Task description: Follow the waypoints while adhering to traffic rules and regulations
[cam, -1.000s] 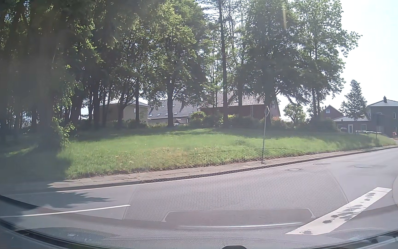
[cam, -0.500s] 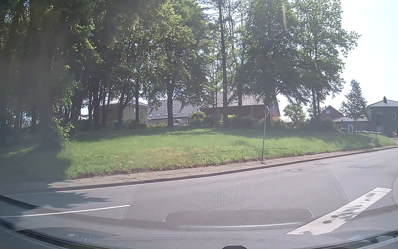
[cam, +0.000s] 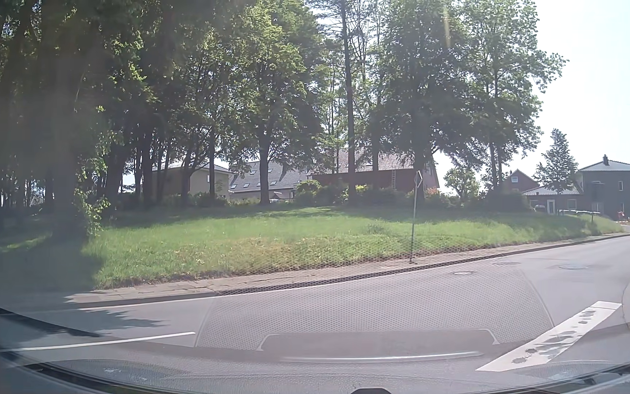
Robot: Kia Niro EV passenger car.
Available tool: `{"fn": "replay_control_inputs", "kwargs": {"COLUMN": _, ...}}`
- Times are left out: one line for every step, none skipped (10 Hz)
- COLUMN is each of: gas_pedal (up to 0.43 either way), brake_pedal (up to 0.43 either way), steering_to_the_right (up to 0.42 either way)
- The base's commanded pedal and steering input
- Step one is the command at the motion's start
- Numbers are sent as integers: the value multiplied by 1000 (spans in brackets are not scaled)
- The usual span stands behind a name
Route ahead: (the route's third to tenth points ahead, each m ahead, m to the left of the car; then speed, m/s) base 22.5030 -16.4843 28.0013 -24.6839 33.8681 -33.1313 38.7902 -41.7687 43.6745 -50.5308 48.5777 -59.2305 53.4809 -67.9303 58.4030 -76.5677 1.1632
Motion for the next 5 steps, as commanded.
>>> {"fn": "replay_control_inputs", "kwargs": {"gas_pedal": 469, "brake_pedal": 0, "steering_to_the_right": 206}}
{"fn": "replay_control_inputs", "kwargs": {"gas_pedal": 469, "brake_pedal": 0, "steering_to_the_right": 211}}
{"fn": "replay_control_inputs", "kwargs": {"gas_pedal": 469, "brake_pedal": 0, "steering_to_the_right": 216}}
{"fn": "replay_control_inputs", "kwargs": {"gas_pedal": 480, "brake_pedal": 0, "steering_to_the_right": 224}}
{"fn": "replay_control_inputs", "kwargs": {"gas_pedal": 480, "brake_pedal": 0, "steering_to_the_right": 235}}
